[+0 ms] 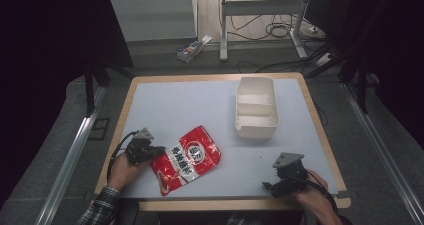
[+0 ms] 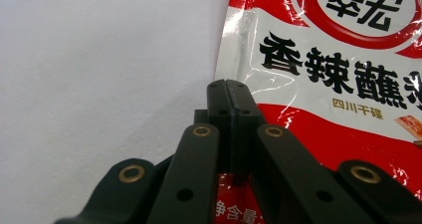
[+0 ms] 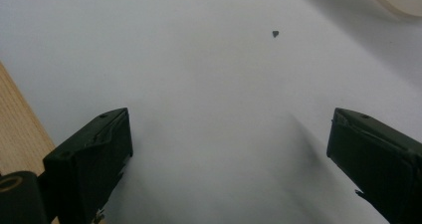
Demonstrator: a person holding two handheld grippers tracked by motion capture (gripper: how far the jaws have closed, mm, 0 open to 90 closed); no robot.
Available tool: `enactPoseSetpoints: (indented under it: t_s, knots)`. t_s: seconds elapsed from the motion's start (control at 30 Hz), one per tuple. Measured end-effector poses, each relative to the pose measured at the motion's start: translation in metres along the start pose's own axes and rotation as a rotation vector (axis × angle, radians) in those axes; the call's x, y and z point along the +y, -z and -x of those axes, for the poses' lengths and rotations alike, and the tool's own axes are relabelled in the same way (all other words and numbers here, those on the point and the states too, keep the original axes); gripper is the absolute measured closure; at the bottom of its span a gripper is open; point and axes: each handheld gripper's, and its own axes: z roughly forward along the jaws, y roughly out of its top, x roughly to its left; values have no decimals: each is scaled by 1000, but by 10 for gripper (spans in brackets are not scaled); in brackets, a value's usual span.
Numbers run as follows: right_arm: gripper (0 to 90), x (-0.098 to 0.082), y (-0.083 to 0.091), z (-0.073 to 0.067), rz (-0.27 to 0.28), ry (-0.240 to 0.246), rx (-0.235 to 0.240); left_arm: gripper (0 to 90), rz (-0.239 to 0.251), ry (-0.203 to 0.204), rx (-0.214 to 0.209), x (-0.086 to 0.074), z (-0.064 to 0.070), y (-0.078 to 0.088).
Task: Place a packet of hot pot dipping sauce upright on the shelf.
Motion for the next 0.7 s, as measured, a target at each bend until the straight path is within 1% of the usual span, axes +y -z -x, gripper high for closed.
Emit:
enactPoseSetpoints:
  t_s: [0.17,0.27,0.33,0.5,0.6,0.7]
  knots:
    - [37,0,0,1,4,-8,1,900,-7,3,0,-2,11,2]
    - [37,0,1,1,4,-8,3,900,-14,-5,-5,-4,16,3]
    - [37,0,1,1,6,-8,3,900,-17,-1,-7,-4,19,4]
    - [37,1,2,1,13,-11,3,900,-29,-8,-6,-5,27,7]
    - [37,1,2,1,16,-13,4,900,-19,7,-16,-9,31,11]
    - [36,1,3,1,22,-15,6,900,2,21,-43,-13,36,16]
